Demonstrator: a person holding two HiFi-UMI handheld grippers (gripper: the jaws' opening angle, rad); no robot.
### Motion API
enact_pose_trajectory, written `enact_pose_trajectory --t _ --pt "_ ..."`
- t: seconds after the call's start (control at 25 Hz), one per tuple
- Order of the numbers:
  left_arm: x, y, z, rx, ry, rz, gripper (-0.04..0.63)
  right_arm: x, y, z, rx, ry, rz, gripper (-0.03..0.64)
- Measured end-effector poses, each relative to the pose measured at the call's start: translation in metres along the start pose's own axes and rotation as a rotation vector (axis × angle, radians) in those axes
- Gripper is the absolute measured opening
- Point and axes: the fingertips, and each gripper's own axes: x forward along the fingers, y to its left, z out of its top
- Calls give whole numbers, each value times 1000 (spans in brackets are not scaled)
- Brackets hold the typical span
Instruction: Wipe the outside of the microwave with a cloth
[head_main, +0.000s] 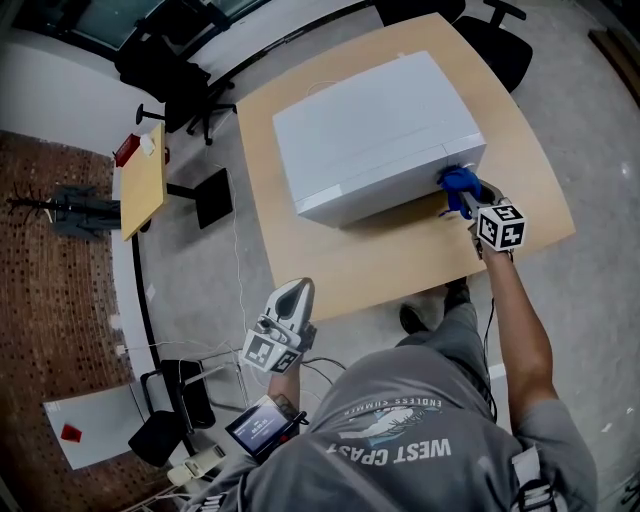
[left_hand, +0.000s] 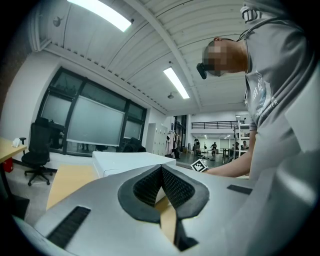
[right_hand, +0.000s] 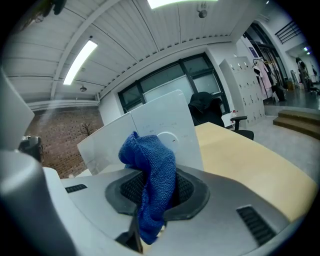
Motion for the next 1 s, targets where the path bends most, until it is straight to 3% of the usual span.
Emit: enact_pose_trajectory --t 0.36,1.0 --pt "15 -1 -4 -5 16 -4 21 -17 -55 -4 119 -32 -89 91" --pt "47 4 -2 -24 -8 -5 21 -25 -83 29 119 -51 -105 91"
